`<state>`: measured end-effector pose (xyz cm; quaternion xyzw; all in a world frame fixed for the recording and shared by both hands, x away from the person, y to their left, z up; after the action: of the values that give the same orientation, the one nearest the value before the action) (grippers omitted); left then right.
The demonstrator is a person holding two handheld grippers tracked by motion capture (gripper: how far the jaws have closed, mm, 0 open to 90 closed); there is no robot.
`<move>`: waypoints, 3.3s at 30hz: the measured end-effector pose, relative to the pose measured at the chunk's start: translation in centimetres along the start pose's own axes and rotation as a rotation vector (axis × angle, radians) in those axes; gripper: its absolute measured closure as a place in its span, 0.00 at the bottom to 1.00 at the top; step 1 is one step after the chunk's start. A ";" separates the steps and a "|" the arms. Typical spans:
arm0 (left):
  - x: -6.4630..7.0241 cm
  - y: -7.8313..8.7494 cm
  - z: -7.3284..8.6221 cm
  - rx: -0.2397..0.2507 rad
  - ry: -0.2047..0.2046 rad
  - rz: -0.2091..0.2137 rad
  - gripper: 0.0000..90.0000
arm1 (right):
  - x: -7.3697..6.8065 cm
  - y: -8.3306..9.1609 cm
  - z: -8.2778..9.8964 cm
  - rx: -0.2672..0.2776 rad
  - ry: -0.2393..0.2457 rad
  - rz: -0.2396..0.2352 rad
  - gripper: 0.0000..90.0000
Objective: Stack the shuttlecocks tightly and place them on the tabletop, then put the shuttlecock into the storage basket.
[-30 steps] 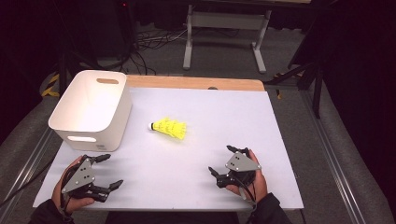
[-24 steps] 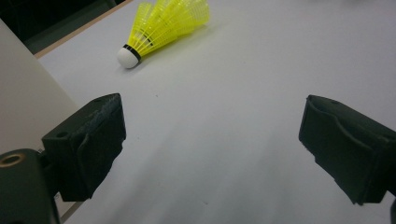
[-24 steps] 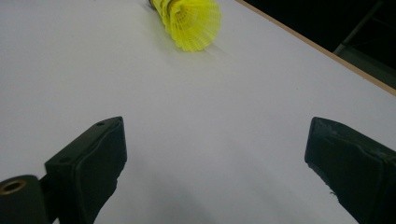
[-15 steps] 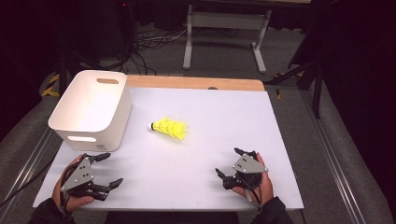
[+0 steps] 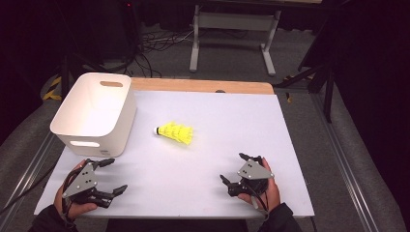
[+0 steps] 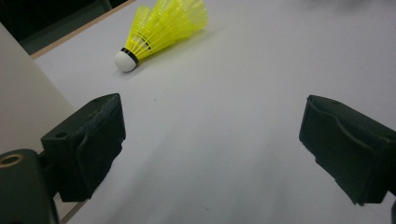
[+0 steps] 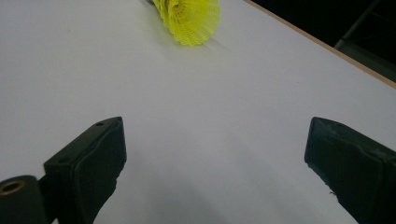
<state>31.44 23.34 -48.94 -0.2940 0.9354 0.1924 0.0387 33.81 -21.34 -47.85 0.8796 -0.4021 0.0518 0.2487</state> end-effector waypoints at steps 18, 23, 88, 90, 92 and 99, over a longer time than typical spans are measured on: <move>0.0 -0.1 0.1 -0.003 0.004 -0.008 0.08 | -0.4 -1.7 -0.8 -0.005 -0.002 -0.051 0.07; 0.0 -0.1 0.1 -0.007 -0.003 -0.011 0.08 | -0.4 -2.0 -1.1 0.004 -0.021 -0.062 0.07; 0.2 -0.3 0.1 -0.020 -0.016 0.008 0.08 | -1.3 -13.9 -6.7 -0.092 -0.122 -0.236 0.27; 0.3 -0.2 0.2 -0.014 -0.009 0.010 0.08 | -1.5 -14.4 -6.9 -0.105 -0.111 -0.233 0.27; 0.3 -0.2 0.2 -0.015 -0.011 0.011 0.08 | -1.7 -15.1 -7.1 -0.125 -0.120 -0.250 0.27; 0.3 -0.2 0.2 -0.015 -0.011 0.016 0.09 | -2.3 -17.4 -7.8 -0.170 -0.139 -0.253 0.25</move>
<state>31.29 23.07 -49.24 -0.2859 0.9360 0.2013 0.0401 45.92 -6.40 -48.63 0.9005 -0.3073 -0.0754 0.2983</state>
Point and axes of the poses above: each handheld gripper's, and its own axes: y roughly backward along the jaws, z roughly out of its underside, x roughly to its right, the point moved 3 cm from there along -y, roughly forward along the jaws, and after that the axes turned 5 degrees about x, right-handed, at the moved point
